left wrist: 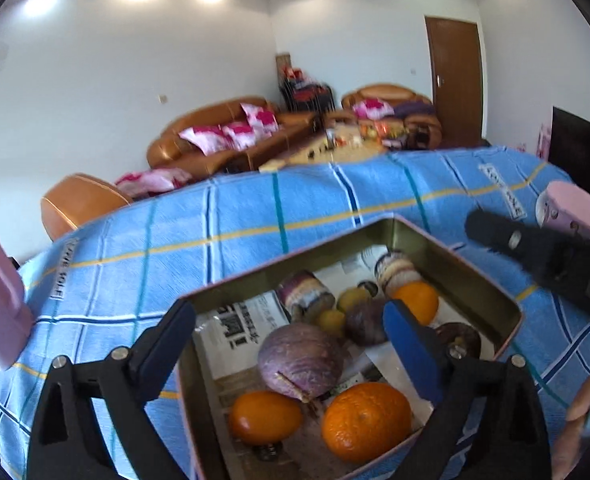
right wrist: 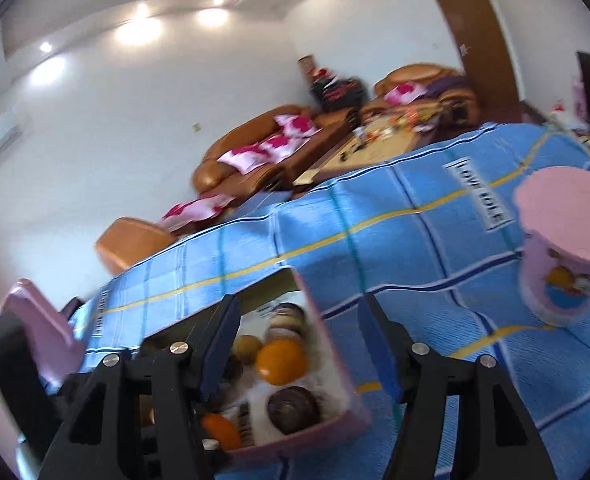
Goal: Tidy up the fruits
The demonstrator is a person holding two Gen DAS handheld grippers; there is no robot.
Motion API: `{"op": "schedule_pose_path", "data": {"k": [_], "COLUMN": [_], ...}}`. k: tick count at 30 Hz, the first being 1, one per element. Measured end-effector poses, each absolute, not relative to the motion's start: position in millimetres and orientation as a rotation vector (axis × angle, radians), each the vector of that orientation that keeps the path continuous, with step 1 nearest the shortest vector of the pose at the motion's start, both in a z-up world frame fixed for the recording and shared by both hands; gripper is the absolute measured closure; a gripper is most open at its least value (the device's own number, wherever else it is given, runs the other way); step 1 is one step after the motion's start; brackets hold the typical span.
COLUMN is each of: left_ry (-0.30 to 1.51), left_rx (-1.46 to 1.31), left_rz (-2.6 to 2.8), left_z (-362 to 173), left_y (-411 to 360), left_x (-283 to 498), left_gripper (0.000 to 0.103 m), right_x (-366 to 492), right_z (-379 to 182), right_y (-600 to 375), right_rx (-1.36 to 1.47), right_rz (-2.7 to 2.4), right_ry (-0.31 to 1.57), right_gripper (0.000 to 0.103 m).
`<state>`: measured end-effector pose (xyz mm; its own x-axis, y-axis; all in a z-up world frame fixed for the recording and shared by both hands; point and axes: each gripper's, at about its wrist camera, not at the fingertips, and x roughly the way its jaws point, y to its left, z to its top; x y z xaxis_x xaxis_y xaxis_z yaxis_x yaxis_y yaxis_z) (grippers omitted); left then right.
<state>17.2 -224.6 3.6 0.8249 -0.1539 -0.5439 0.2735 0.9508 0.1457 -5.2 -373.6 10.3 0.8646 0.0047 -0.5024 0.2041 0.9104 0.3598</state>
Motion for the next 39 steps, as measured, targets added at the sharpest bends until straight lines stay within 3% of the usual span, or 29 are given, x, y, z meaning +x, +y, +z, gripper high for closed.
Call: {"op": "schedule_pose_path", "data": {"k": [4,10,27,39], "left_ry": [0.438,0.372,0.317,0.276], "left_rx": [0.210,0.118,0.017,0.012], "left_rz": [-0.172,-0.117,-0.120,-0.111], "left_z": [11.2,18.5,17.5,18.7], "left_y": [-215.4,-187.7,-161.1,-157.2], "left_x": [1.0,-5.2,-29.3,-46.9], "left_gripper": [0.000,0.000,0.000,0.000], "right_x": [-13.4,-27.7,-76.5,-102.4], "right_z": [3.7,9.3,31.1,33.4], "right_y": [-369.7,-353.0,-309.1,-303.2], "right_rx": [0.385,0.279,0.060,0.052], "right_rz": [-0.141,-0.153,-0.134,-0.154], "right_ry": [0.477,0.388,0.167,0.072], "right_gripper": [0.040,0.040,0.040,0.037]}}
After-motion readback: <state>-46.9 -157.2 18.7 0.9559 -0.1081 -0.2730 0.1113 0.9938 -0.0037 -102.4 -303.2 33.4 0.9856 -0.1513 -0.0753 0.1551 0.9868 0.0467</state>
